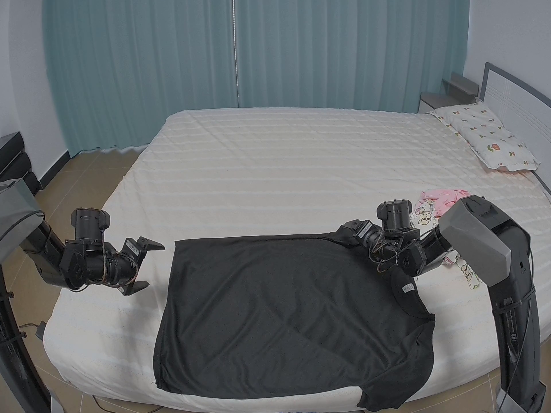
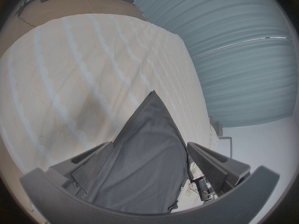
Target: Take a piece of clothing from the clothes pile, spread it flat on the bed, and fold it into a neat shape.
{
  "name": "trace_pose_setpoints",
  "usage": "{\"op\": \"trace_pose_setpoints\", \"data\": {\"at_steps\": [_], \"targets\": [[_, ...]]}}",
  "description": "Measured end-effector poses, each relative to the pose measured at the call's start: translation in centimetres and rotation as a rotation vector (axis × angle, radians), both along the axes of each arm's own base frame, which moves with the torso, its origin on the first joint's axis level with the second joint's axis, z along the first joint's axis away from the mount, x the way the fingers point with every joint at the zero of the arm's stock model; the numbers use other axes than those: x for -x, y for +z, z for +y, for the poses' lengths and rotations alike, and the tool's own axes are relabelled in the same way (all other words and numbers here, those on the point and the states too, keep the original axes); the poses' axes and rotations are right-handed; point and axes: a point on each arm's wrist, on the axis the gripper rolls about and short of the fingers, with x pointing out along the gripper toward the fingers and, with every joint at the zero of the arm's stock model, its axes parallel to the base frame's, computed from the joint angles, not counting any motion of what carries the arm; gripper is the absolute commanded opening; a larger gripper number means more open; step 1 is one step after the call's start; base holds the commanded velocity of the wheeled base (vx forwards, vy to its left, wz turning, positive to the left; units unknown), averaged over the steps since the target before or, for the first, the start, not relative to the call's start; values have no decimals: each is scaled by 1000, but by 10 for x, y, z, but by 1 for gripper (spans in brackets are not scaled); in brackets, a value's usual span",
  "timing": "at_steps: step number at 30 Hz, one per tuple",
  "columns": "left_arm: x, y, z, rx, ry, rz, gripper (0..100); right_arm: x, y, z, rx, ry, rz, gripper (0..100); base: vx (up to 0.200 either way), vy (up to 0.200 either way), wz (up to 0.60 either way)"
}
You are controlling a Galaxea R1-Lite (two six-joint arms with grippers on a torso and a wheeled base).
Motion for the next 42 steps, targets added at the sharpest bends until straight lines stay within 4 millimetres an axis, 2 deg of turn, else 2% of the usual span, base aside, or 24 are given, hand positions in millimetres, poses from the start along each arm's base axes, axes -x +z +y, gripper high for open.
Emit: {"op": "trace_pose_setpoints", "data": {"at_steps": [8,16,21,26,30,42], "targets": [[1,-4,0,-1,1,5,100,-14,-10,1,-8,-3,-20,100,0,0,0],[2,-6,0,-1,0,11,100,-31,-7,7,-28,0,-89,100,0,0,0],[3,-6,0,-2,-1,13,100,-47,2,9,-52,-5,-168,100,0,0,0],[3,-7,0,-4,-1,16,100,-65,25,6,-87,-18,-325,100,0,0,0],[3,-8,0,-5,0,20,100,-70,38,4,-70,-11,-419,100,0,0,0],[3,-10,0,-7,1,24,100,-74,11,-20,40,-35,-380,100,0,0,0]]}}
